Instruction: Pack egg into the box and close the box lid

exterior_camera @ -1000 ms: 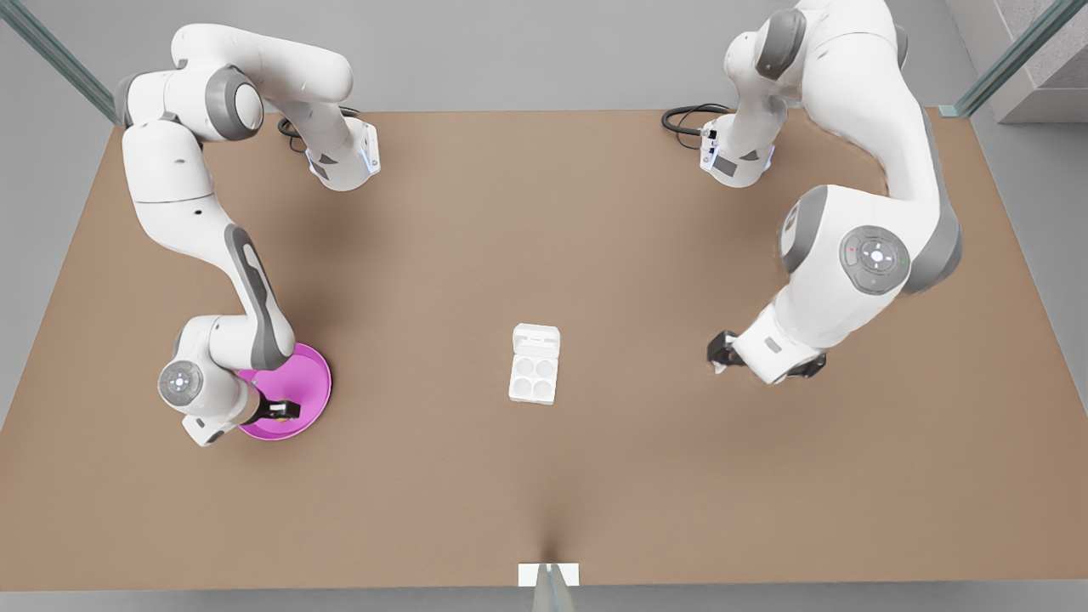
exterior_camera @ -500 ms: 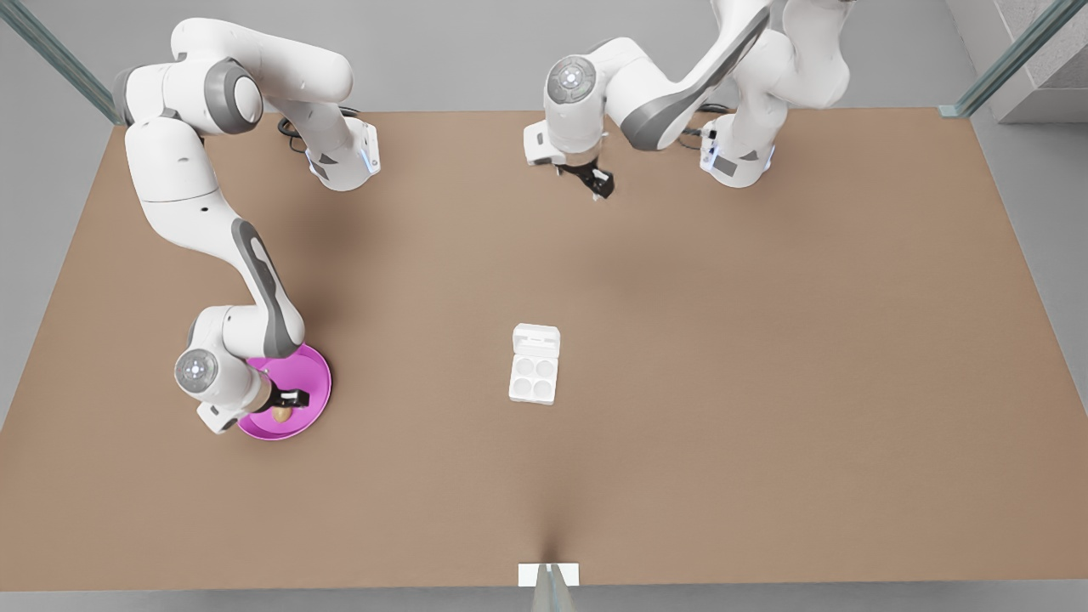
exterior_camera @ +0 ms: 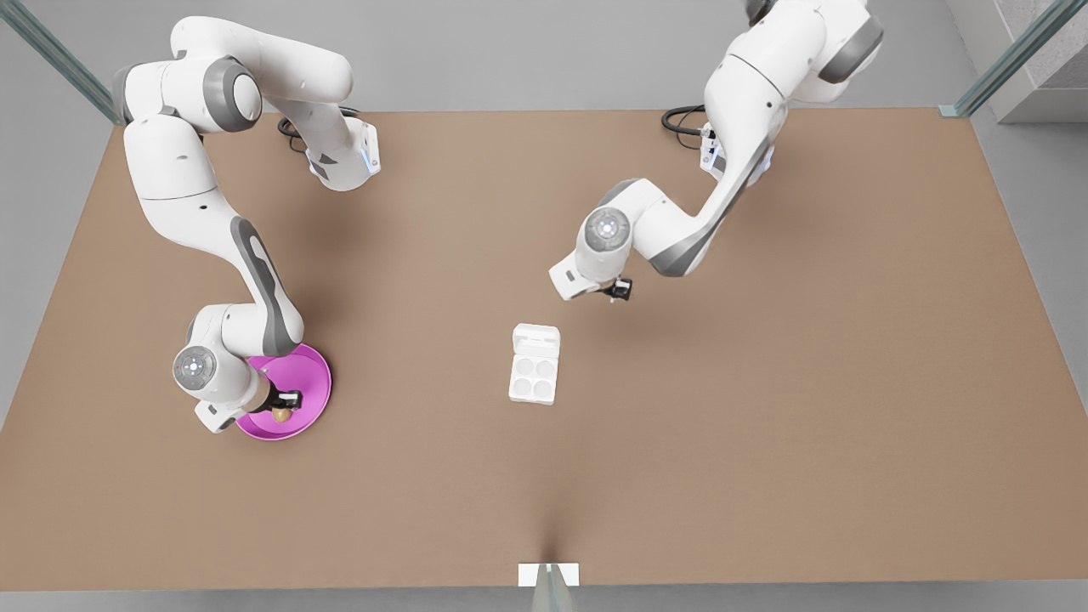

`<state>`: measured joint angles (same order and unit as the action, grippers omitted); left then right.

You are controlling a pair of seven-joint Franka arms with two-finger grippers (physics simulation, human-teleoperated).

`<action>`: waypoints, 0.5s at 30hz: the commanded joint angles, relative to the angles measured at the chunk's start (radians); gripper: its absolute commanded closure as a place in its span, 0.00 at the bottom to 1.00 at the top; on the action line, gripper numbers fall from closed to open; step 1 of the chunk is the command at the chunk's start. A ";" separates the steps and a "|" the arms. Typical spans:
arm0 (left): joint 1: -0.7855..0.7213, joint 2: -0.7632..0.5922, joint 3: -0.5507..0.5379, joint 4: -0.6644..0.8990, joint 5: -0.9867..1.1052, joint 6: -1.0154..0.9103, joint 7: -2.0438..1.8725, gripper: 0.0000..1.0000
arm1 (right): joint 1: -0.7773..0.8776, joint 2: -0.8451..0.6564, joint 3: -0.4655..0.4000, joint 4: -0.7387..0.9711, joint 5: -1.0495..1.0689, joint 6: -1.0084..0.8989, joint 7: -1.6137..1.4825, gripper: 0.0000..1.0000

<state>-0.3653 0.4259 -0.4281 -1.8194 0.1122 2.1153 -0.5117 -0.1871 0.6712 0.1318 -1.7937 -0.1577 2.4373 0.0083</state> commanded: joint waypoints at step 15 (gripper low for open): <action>-0.113 0.002 -0.003 -0.008 0.023 0.011 -0.372 0.00 | 0.018 -0.099 0.018 0.060 0.018 -0.190 0.027 0.50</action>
<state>-0.4770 0.4318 -0.4306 -1.8267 0.1332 2.1625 -0.6917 -0.1718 0.5812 0.1472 -1.7422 -0.1418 2.3562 0.0028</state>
